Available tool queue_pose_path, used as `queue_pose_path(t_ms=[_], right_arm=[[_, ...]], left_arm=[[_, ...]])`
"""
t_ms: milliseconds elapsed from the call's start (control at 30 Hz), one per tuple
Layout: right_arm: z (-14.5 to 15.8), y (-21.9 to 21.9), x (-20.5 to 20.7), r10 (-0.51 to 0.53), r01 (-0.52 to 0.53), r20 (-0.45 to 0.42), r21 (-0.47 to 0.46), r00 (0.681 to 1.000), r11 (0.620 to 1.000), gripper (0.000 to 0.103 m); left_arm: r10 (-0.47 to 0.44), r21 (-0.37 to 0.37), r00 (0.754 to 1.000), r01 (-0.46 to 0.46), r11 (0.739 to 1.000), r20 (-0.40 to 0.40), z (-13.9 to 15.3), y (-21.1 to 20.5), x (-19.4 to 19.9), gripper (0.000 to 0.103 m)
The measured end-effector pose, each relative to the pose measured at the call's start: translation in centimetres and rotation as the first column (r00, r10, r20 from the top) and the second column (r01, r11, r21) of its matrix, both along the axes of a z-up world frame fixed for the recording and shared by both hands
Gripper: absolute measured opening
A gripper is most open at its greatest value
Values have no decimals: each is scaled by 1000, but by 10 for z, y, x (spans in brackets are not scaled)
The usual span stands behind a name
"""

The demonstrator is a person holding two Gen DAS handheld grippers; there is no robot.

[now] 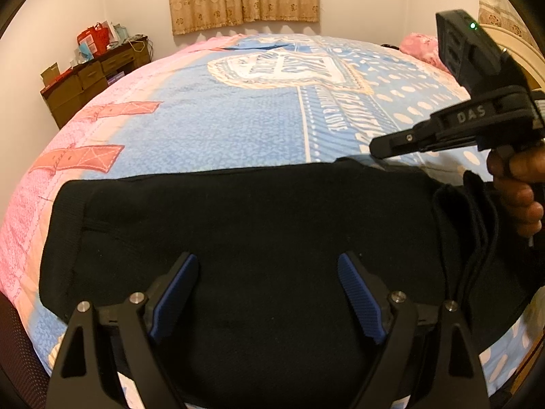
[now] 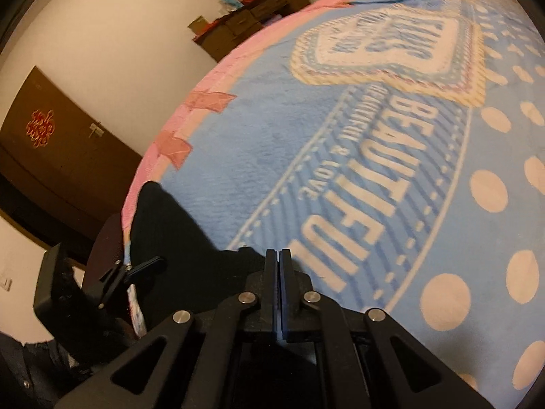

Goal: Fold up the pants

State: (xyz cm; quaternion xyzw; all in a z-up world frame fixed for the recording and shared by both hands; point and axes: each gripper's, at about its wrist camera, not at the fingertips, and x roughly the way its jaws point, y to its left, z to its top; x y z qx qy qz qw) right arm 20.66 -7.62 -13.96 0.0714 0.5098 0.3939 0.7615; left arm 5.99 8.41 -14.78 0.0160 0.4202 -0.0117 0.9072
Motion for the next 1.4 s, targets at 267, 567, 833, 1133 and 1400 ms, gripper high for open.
queue_pose_path(t_ms=[267,567,833,1133,1400], right_arm=[[1,-17,3,-49,49,16,-7,999,999,0],[45,-26,-77,-16,20,179,-21,984,1000,0],[3,-15,-133,46,-26,198,-105,979,994,1],[50,-51,-146,-84,92,350,-5,933,996,1],[25,-37,-181,38,4,314,-134,949,991,2]], left_arm=[[7,9,1000,-7,1000,5,-1,-2,0,91],[21,13,1000,-21,1000,3,-3,-2,-10,93],[26,26,1000,-26,999,-5,-4,-5,-17,93],[16,10,1000,-16,1000,-18,-5,-3,-28,93],[15,3,1000,-14,1000,-22,-7,0,-24,97]])
